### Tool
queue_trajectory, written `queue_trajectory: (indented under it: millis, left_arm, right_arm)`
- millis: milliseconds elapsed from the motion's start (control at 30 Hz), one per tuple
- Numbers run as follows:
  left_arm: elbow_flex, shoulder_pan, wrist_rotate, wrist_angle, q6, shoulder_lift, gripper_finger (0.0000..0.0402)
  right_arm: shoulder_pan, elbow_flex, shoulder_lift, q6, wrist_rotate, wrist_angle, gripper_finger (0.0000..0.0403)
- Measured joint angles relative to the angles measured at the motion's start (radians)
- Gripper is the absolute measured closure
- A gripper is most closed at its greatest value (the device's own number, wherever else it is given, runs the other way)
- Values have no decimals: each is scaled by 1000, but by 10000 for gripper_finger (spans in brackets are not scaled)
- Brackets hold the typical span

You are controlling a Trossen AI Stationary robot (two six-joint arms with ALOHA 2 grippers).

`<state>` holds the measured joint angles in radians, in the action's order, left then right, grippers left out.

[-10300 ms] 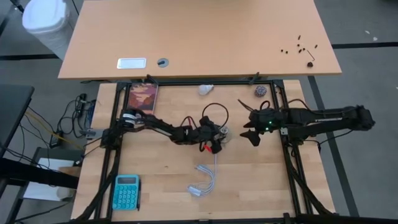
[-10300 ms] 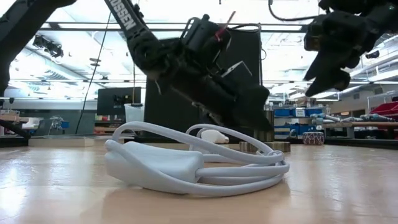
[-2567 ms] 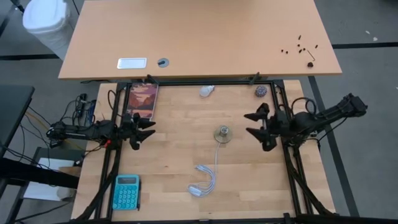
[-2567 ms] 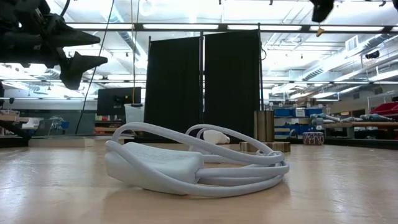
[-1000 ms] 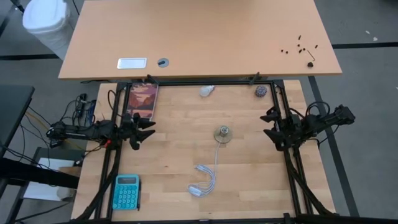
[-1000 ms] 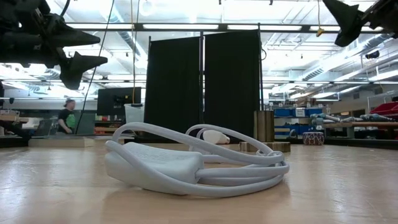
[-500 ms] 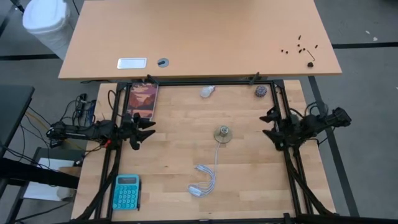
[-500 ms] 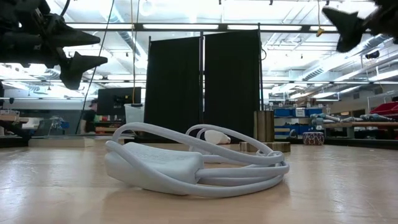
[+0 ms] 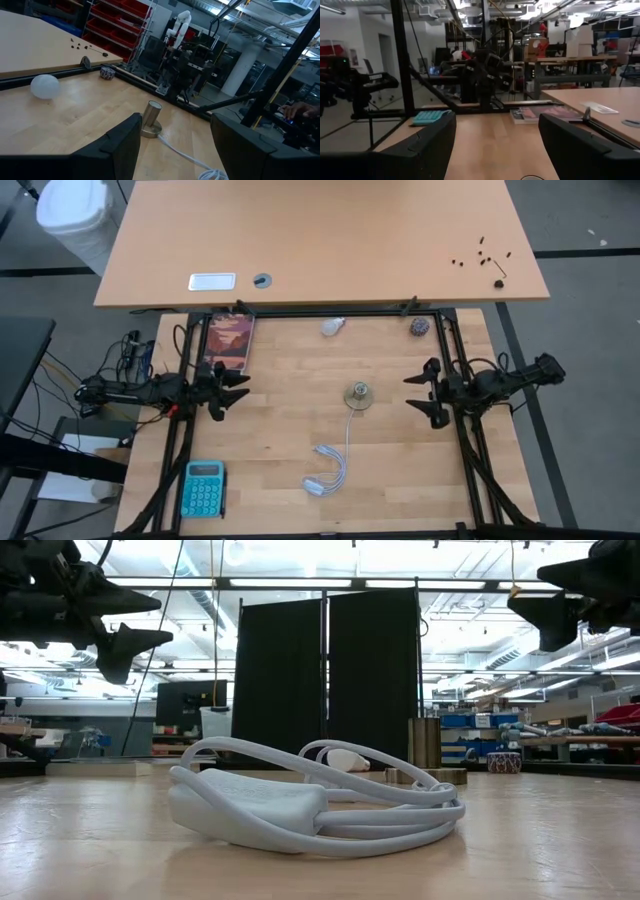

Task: Screw lightbulb
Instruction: Return to Home Position

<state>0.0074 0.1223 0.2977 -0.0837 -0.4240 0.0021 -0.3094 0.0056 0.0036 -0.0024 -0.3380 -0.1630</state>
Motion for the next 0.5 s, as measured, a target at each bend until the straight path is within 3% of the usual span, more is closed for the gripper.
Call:
queue_trajectory:
  millis: [500]
  left_arm:
    - [0,0,0,0,0,0,160]
  right_arm:
    - [17,0,5,0,-1,0,111]
